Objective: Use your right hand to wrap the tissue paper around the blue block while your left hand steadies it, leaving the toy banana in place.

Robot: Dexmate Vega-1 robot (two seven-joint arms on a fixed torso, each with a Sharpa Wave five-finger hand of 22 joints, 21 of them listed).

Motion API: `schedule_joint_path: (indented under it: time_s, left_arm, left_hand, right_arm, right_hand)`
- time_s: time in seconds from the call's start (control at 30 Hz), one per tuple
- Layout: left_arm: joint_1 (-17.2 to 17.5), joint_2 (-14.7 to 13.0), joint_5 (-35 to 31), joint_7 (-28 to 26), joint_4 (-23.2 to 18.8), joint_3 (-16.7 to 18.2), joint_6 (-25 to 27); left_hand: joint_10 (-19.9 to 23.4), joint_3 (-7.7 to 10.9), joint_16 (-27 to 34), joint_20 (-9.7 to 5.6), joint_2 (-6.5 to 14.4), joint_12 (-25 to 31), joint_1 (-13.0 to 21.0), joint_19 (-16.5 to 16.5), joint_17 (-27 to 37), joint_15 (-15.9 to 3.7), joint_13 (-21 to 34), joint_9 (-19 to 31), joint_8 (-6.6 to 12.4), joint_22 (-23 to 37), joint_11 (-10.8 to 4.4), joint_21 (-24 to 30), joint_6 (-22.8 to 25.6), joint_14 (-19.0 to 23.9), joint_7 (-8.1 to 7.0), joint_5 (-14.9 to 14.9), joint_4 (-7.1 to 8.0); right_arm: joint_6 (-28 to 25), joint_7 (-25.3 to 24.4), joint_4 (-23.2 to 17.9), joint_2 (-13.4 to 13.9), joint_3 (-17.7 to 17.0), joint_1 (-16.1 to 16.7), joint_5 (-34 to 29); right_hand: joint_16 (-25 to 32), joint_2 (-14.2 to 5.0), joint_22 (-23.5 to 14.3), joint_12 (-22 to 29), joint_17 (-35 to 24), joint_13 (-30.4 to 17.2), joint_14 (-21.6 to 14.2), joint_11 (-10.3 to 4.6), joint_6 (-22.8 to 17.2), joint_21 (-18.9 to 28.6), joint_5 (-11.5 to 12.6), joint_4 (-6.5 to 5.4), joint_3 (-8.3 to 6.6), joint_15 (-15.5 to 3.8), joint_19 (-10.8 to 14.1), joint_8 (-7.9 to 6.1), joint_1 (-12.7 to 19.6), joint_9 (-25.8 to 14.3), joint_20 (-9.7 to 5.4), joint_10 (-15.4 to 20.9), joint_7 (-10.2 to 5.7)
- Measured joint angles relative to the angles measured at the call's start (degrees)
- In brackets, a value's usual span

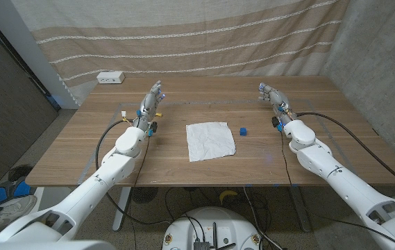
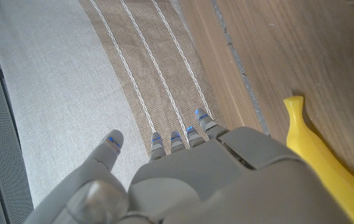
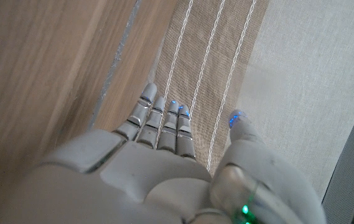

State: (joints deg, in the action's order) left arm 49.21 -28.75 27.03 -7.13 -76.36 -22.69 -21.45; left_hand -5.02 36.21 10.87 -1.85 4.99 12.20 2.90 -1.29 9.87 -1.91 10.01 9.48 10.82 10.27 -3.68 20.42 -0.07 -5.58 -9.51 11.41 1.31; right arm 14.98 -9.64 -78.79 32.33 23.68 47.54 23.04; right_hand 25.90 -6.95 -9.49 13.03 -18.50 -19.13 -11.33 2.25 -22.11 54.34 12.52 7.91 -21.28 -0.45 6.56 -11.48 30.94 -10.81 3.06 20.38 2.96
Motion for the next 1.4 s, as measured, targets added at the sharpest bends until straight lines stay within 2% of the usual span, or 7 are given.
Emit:
schedule_joint_path:
  time_s: [0.23, 0.53, 0.57, 0.6, 0.83, 0.9, 1.4]
  left_arm:
    - [0.0, 0.0, -0.3, 0.1, 0.1, -0.1, -0.2]
    - [-0.1, 0.0, -0.5, 0.5, 0.4, -0.2, -0.4]
    - [-0.4, 0.2, -0.5, 0.5, 0.7, -0.6, -0.4]
    - [-0.5, 0.2, -0.5, 0.6, 0.7, -0.6, -0.4]
    - [-0.5, 0.2, -0.6, 0.6, 0.5, -0.7, -0.4]
    - [-0.3, 0.1, -0.7, 0.6, 0.1, -0.8, -0.3]
    - [0.4, -0.5, -0.9, 0.7, -1.1, -0.8, 0.2]
  left_hand:
    - [0.5, -0.01, 0.0, -0.02, 0.0, 0.0, 0.0, 0.6, 0.0, -0.13, 0.0, 0.0, 0.0, 0.0, 0.09, 0.0, 0.3, 0.7, 0.3, 0.0, -0.47]
    - [0.9, 0.23, 0.0, 0.51, 0.0, 0.0, 0.0, 1.5, 0.0, -0.13, 0.0, 0.0, 0.0, 0.3, 0.11, 0.0, 1.1, 1.3, 0.5, 0.0, -0.71]
    - [0.9, 0.32, 0.0, 0.51, 0.0, 0.0, 0.0, 1.5, 0.0, -0.13, 0.0, 0.0, 0.0, 0.3, 0.1, 0.0, 1.1, 1.3, 0.5, 0.0, -0.8]
    - [0.9, 0.41, 0.0, 0.51, 0.0, 0.0, 0.0, 1.5, 0.0, -0.01, 0.0, 0.0, 0.0, 0.3, 0.1, 0.0, 1.1, 1.4, 0.5, 0.0, -0.88]
    - [1.1, 0.24, 0.0, 0.82, 0.0, 0.0, 0.0, 1.8, 0.0, -0.21, 0.0, 0.0, 0.0, 0.3, 0.31, 0.0, 1.3, 1.8, 0.71, -0.4, -1.05]
    - [1.1, 0.24, 0.0, 0.82, 0.0, 0.0, 0.0, 1.8, 0.0, -0.21, 0.0, 0.0, 0.0, 0.3, 0.31, 0.0, 1.3, 1.8, 0.71, -0.4, -1.05]
    - [1.1, 0.48, 0.0, 1.14, 0.0, 0.0, 0.0, 2.1, 0.0, -0.14, 0.0, 0.3, 0.0, 0.3, 0.31, 0.0, 1.3, 2.1, 0.71, -0.4, -1.58]
  right_arm:
    - [-4.8, -3.6, -6.3, 3.4, 0.4, 2.1, -4.8]
    - [-4.8, -3.6, -12.6, 6.9, 0.5, 4.5, -4.8]
    - [-10.2, -6.5, -13.3, 7.2, 0.5, 4.8, -9.4]
    - [-11.0, -6.9, -13.8, 7.5, 0.5, 5.0, -10.0]
    - [-11.9, -7.3, -18.5, 10.0, 0.5, 7.1, -10.7]
    - [-16.0, -8.7, -19.5, 10.5, 0.4, 7.7, -13.6]
    - [-22.3, -10.5, -27.3, 14.2, 0.1, 11.7, -17.9]
  right_hand:
    - [0.4, 0.97, 0.0, 0.3, 0.0, 0.0, -0.2, 0.1, -0.3, -0.3, 0.2, 0.56, -0.07, -0.16, 0.2, 0.0, 1.0, 0.0, -0.19, 0.5, -0.31]
    - [0.4, 0.96, 0.0, 0.3, -0.3, 0.3, -0.5, -0.12, -0.6, -0.6, 0.2, 0.71, -0.23, -0.47, 0.4, 0.0, 1.0, 0.0, 0.01, 0.7, -0.62]
    - [0.4, 0.95, 0.0, 0.3, -0.3, 0.3, -0.5, -0.21, -0.6, -0.7, 0.3, 0.71, -0.23, -0.47, 0.4, 0.0, 0.9, 0.0, 0.01, 0.8, -0.62]
    - [0.4, 0.96, 0.0, 0.3, -0.3, 0.3, -0.5, -0.21, -0.6, -0.7, 0.4, 0.71, -0.23, -0.45, 0.4, 0.0, 1.0, 0.0, 0.01, 0.8, -0.62]
    - [0.9, 0.94, 0.0, 0.3, -0.5, 0.3, -0.7, -0.21, -0.8, -1.0, 0.4, 0.71, -0.23, -0.26, 0.4, -0.17, 1.0, 0.0, 0.01, 0.8, -0.83]
    - [0.9, 0.67, 0.0, 0.3, -0.5, 0.3, -0.7, -0.21, -0.8, -1.0, 0.4, 0.89, -0.42, -0.27, 0.4, -0.39, 1.3, 0.0, 0.01, 0.8, -0.82]
    - [0.9, 0.67, 0.0, 0.3, -0.9, 0.5, -1.0, -0.61, -1.4, -1.6, 0.6, 0.95, -0.48, -0.58, 0.8, -0.39, 1.3, 0.0, 0.42, 1.2, -1.04]
